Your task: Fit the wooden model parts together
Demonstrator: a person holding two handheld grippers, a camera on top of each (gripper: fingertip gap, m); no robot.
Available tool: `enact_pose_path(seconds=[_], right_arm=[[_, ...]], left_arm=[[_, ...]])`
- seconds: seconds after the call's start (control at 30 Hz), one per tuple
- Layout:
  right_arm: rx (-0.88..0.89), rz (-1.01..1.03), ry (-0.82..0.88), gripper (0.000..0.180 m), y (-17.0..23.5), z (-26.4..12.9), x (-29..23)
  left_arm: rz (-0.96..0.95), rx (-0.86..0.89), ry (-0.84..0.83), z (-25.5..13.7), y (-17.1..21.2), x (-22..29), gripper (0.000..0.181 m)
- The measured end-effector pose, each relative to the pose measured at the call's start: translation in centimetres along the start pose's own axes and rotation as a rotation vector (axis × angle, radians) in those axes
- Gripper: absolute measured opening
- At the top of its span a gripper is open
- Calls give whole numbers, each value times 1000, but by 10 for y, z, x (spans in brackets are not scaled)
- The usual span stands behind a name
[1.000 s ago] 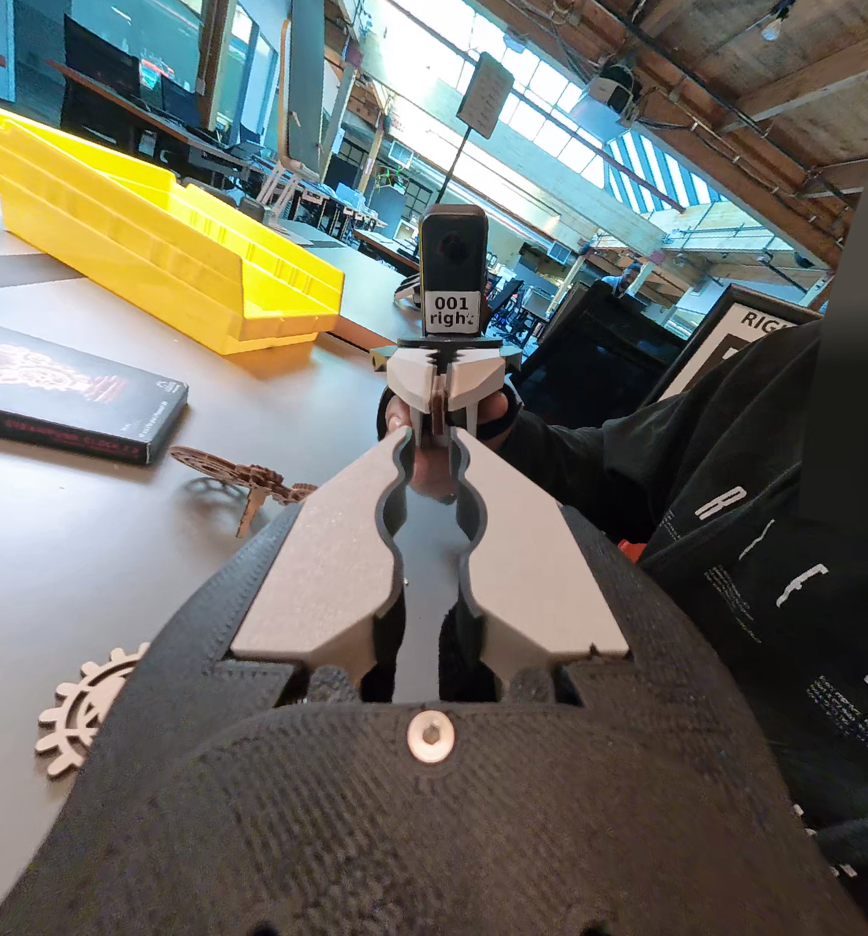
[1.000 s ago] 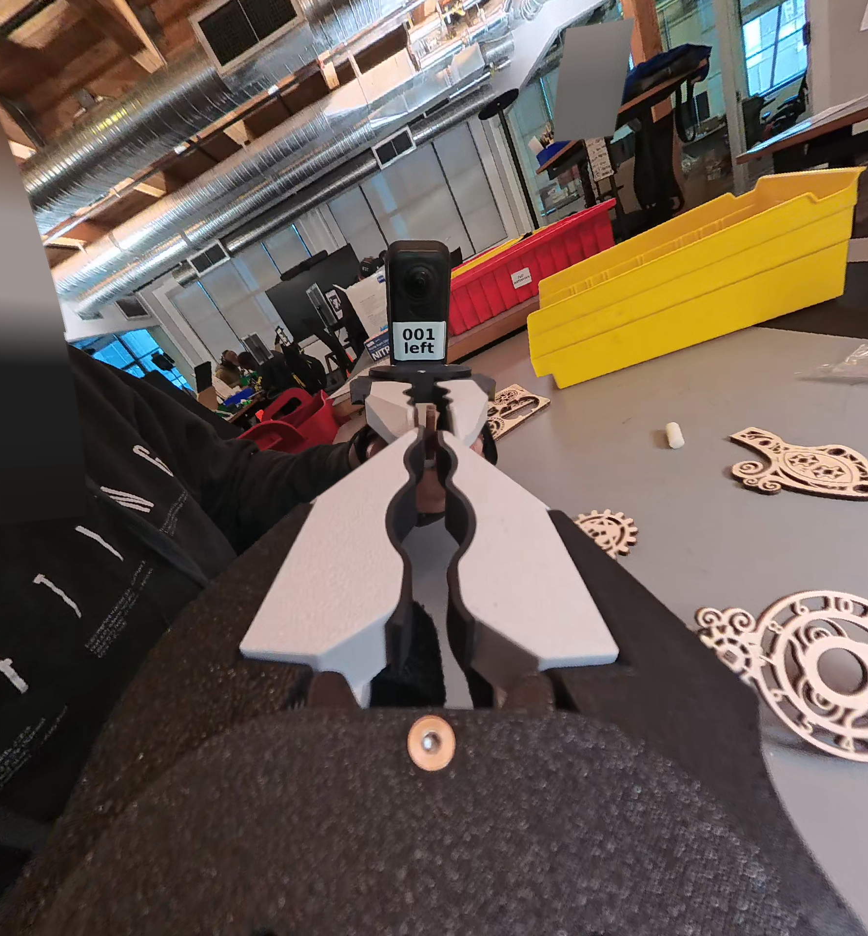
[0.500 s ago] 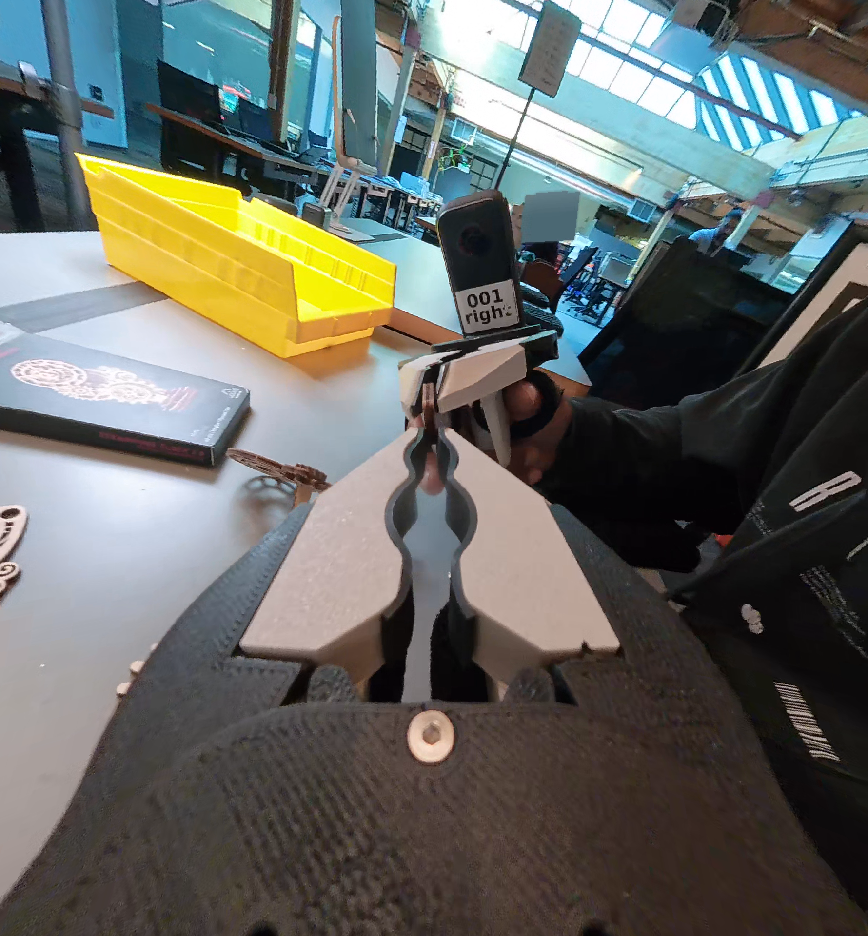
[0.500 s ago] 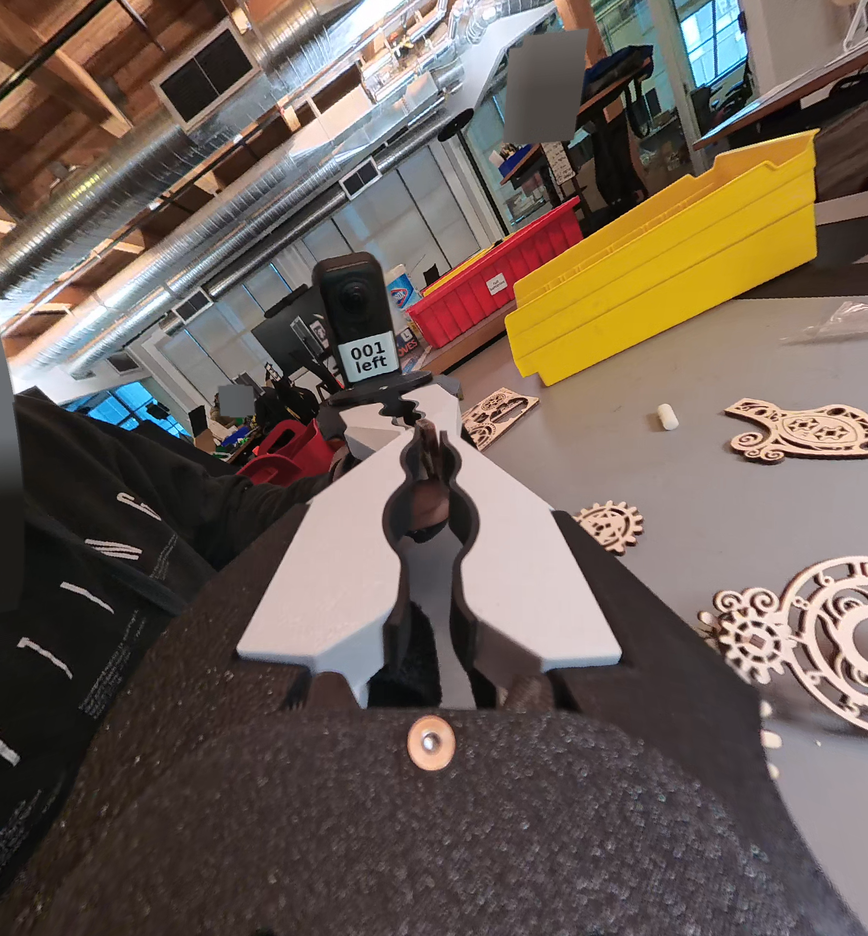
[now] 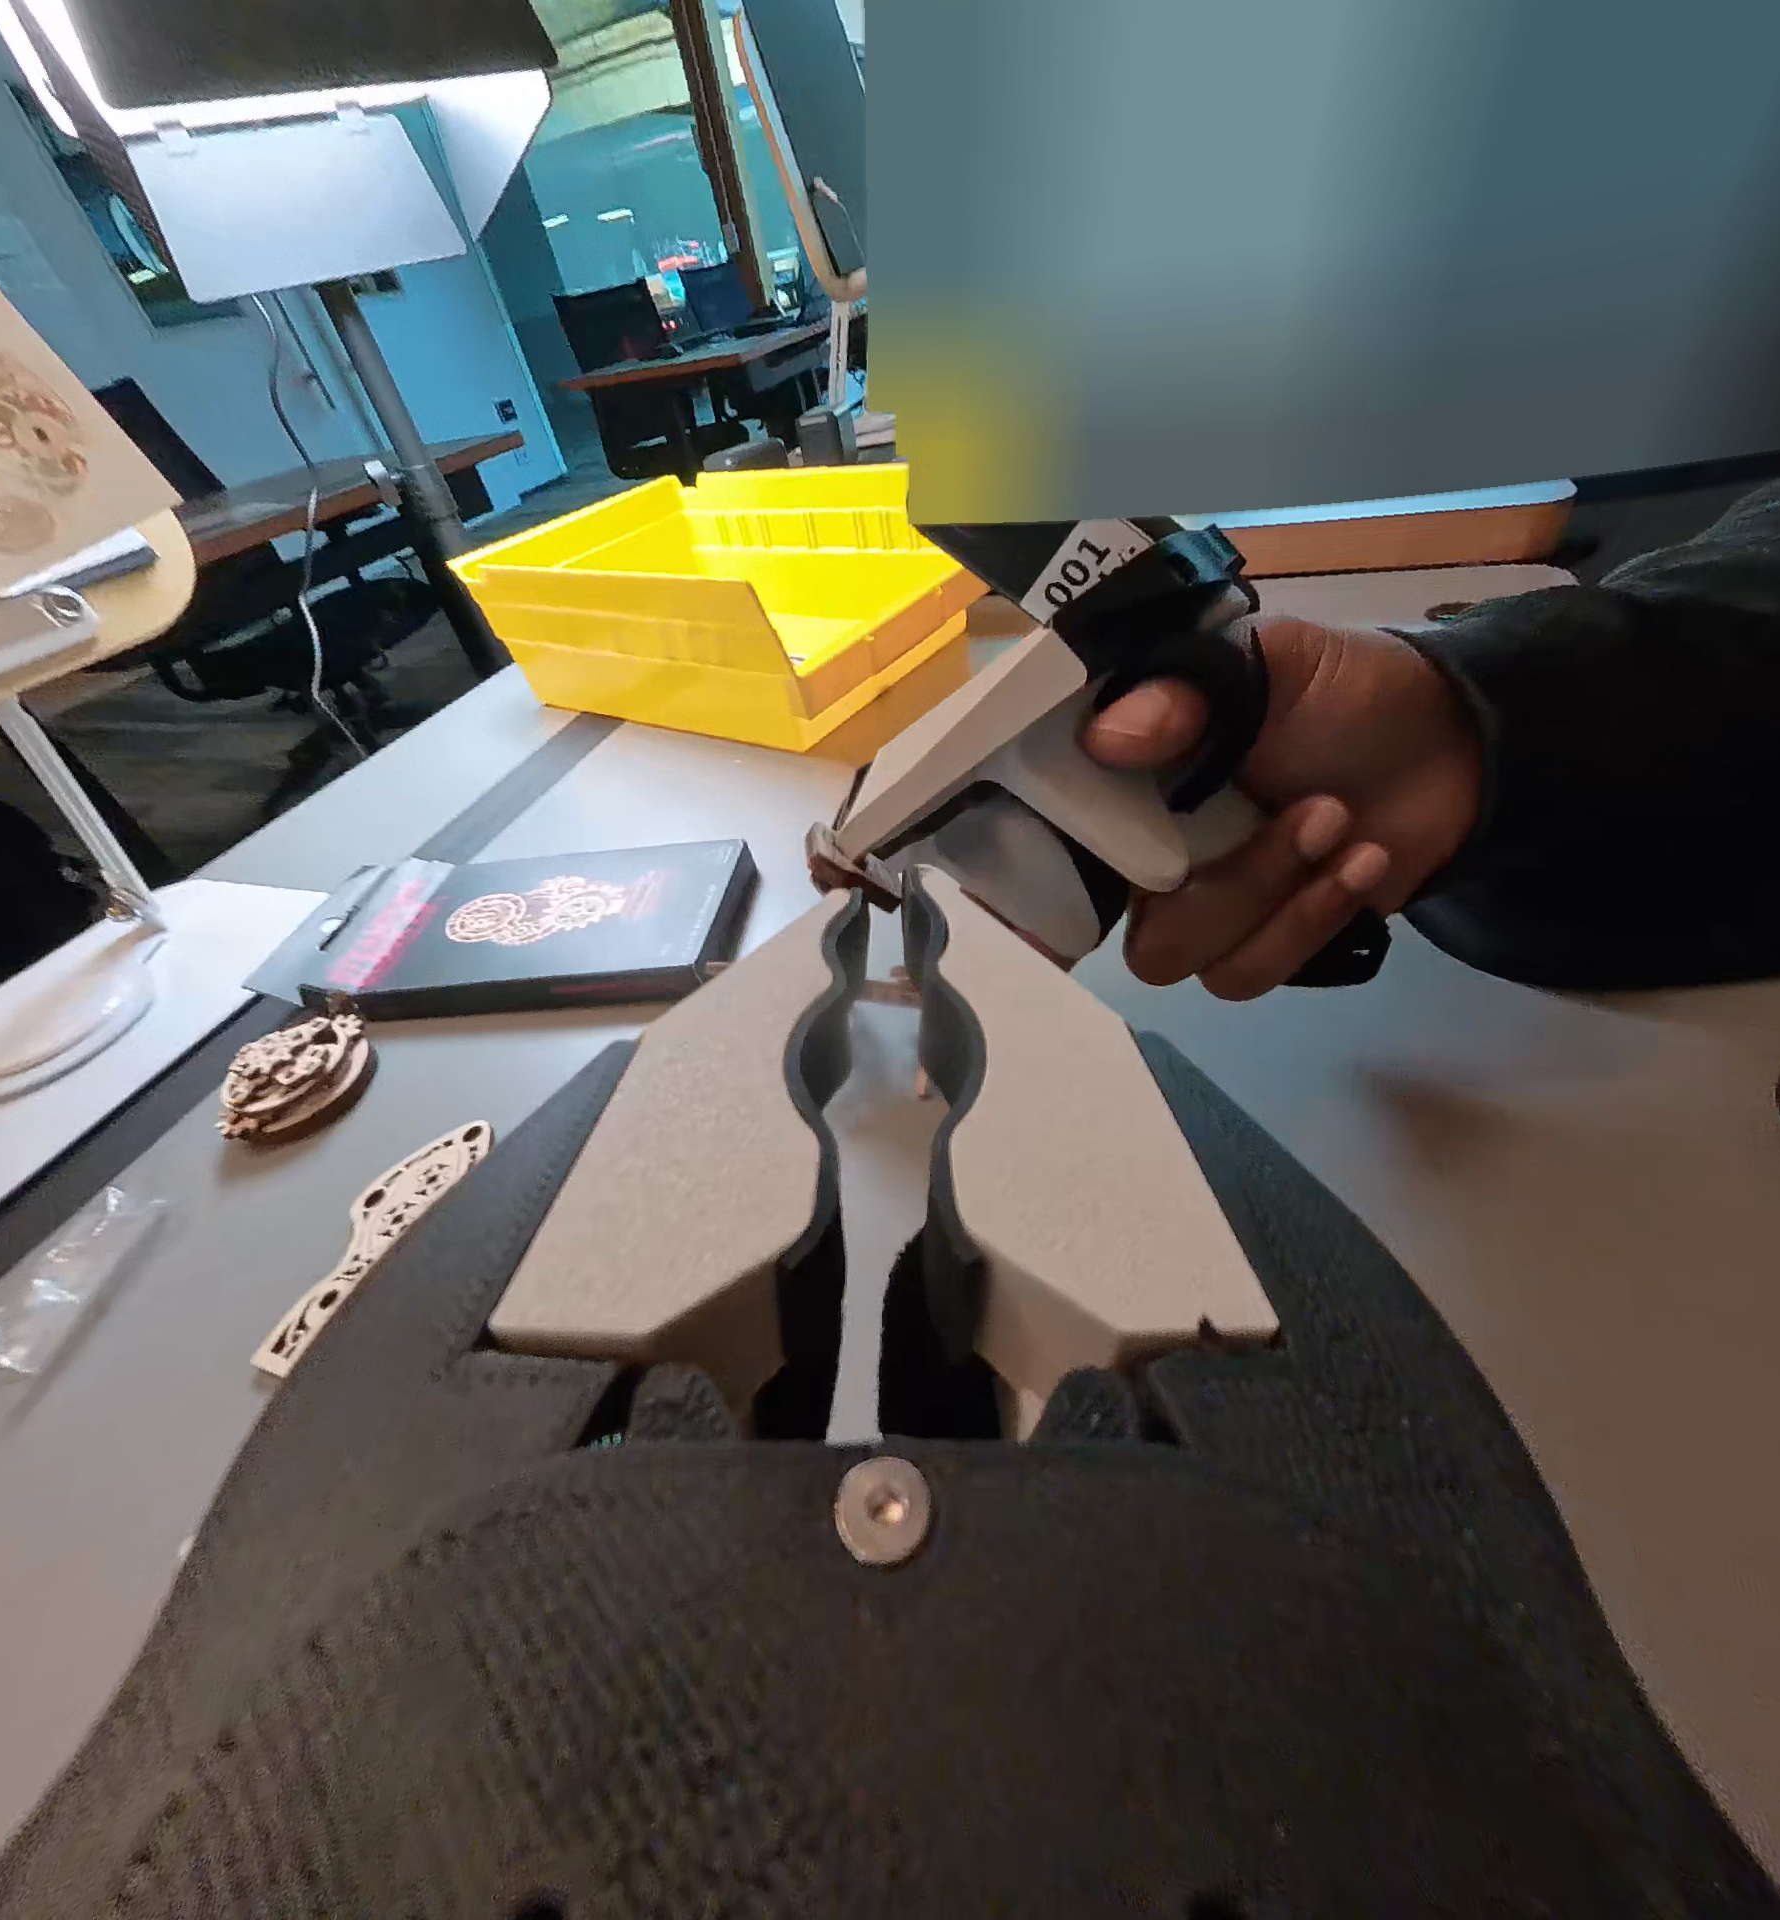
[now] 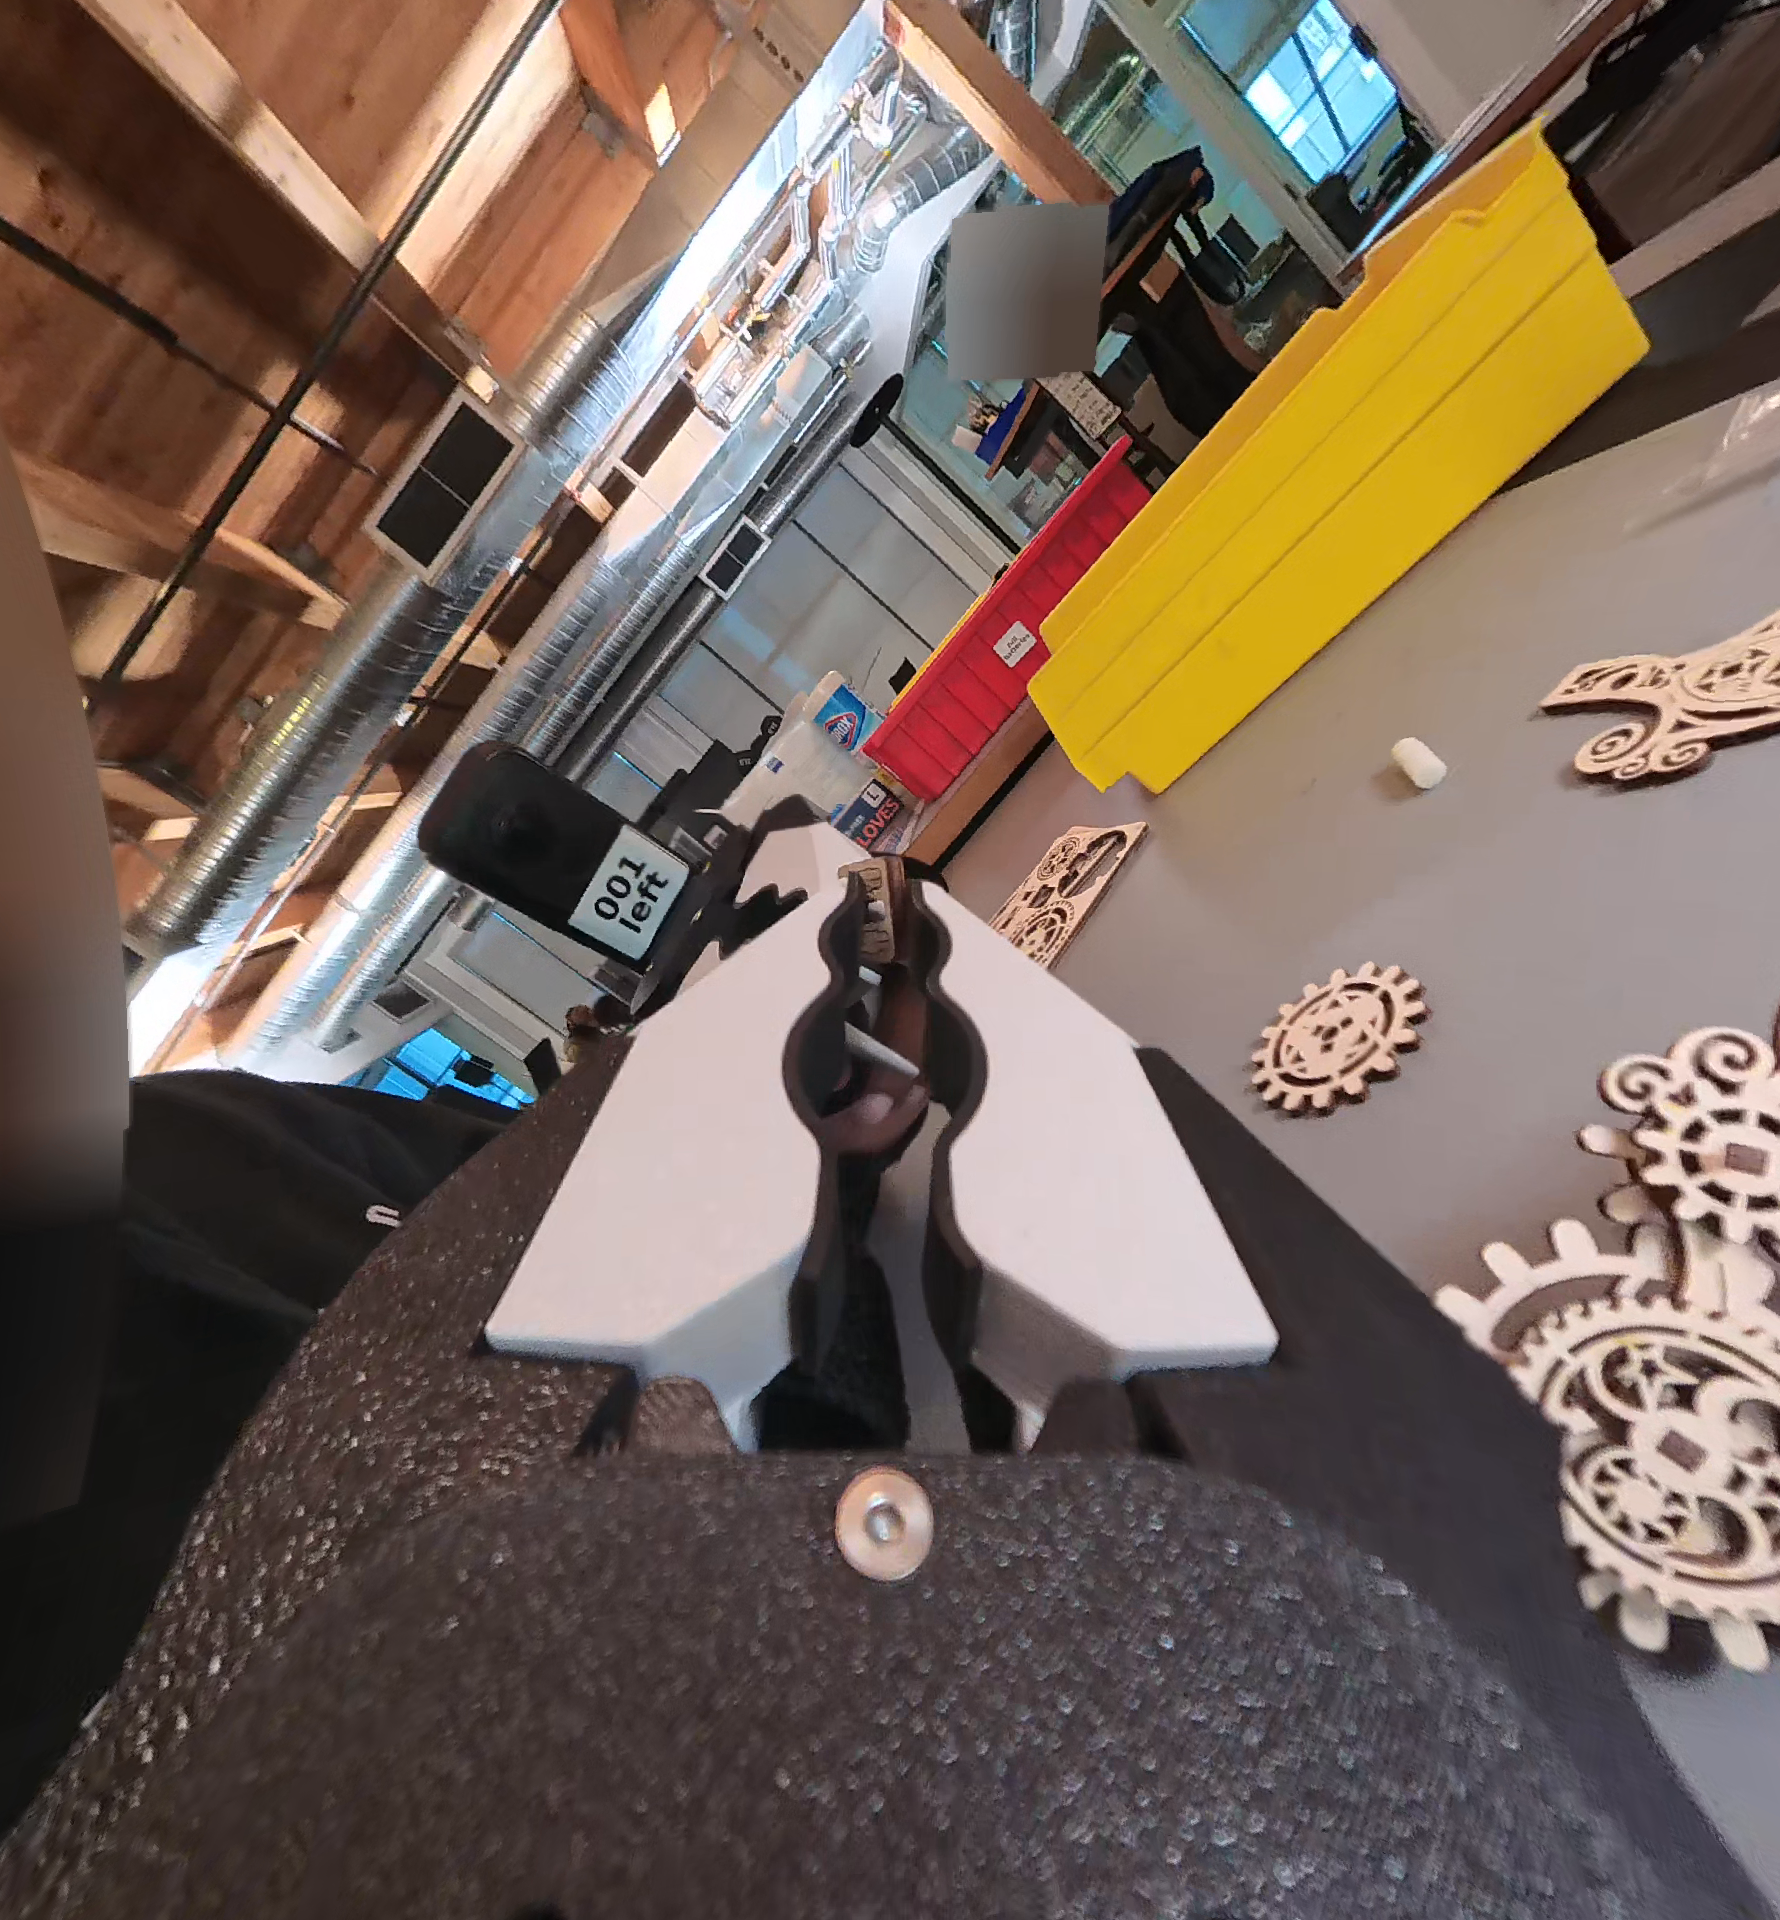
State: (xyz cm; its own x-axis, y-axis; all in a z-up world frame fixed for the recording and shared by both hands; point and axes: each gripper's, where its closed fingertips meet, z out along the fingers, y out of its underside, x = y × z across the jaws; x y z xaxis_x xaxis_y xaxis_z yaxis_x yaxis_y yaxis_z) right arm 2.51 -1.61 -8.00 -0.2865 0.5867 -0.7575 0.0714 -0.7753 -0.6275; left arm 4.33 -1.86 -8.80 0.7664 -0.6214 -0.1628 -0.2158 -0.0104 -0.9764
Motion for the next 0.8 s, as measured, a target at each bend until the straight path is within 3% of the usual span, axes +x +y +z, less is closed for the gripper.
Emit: enact_pose_path(seconds=[0.27,0.63,0.8], right_arm=[[-6,-142,-12,1,-5,1,1],[-64,-244,-30,0,-1,-1,-5],[-70,-214,-15,4,0,-2,-2]], left_arm=[[-468,154,185,-8,-8,-14,8],[-602,173,278,-9,-10,-9,2],[-511,144,225,-7,-9,-8,1]])
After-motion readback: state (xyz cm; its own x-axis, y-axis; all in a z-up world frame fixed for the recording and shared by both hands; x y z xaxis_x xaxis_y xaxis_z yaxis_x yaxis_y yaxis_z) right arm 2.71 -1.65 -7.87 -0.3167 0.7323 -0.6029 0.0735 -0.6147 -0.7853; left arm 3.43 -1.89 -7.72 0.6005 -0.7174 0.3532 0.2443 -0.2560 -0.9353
